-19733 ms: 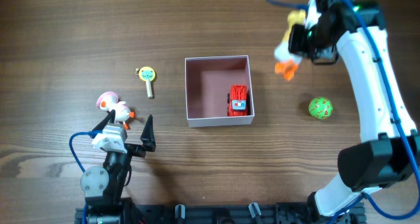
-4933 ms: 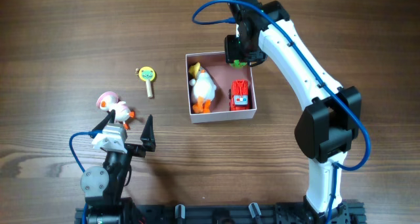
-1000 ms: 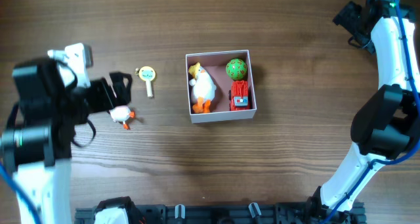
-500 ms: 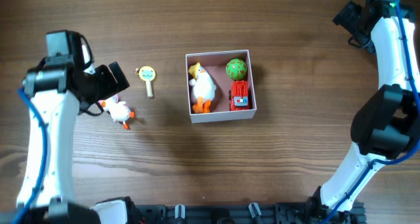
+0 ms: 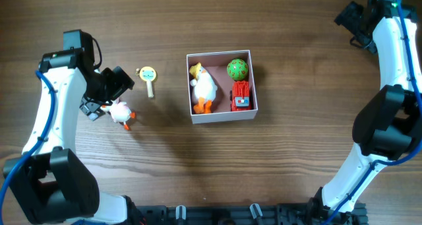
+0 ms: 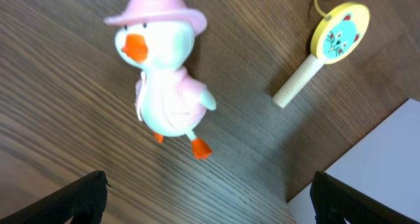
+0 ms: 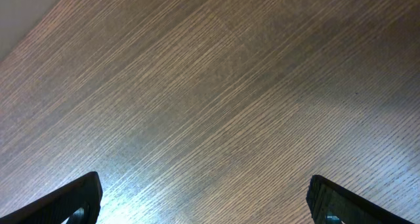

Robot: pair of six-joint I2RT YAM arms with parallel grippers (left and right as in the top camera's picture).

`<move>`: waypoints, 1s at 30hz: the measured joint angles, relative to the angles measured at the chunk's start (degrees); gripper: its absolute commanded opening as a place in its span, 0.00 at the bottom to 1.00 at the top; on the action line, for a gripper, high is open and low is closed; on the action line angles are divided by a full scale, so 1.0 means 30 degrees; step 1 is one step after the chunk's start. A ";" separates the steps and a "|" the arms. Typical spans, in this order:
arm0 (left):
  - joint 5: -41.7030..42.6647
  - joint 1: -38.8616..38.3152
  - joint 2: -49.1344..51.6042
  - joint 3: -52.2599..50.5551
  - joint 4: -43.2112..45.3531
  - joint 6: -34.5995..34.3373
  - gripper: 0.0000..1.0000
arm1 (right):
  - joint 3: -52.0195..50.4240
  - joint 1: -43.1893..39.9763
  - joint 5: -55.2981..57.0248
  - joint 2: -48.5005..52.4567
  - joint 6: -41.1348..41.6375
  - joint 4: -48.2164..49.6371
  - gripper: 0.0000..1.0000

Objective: Pack container
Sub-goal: 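Lower the left gripper and close it on the pink-hatted duck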

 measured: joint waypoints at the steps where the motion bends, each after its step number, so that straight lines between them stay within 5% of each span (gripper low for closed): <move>1: 0.0044 0.0000 0.0036 0.0000 -0.0087 -0.0102 1.00 | 0.0000 0.0000 -0.0007 0.0000 0.0000 -0.0007 1.00; 30: -0.1610 0.0000 0.2033 -0.2084 0.2142 -0.1042 1.00 | 0.0000 0.0000 -0.0007 0.0000 0.0000 -0.0007 1.00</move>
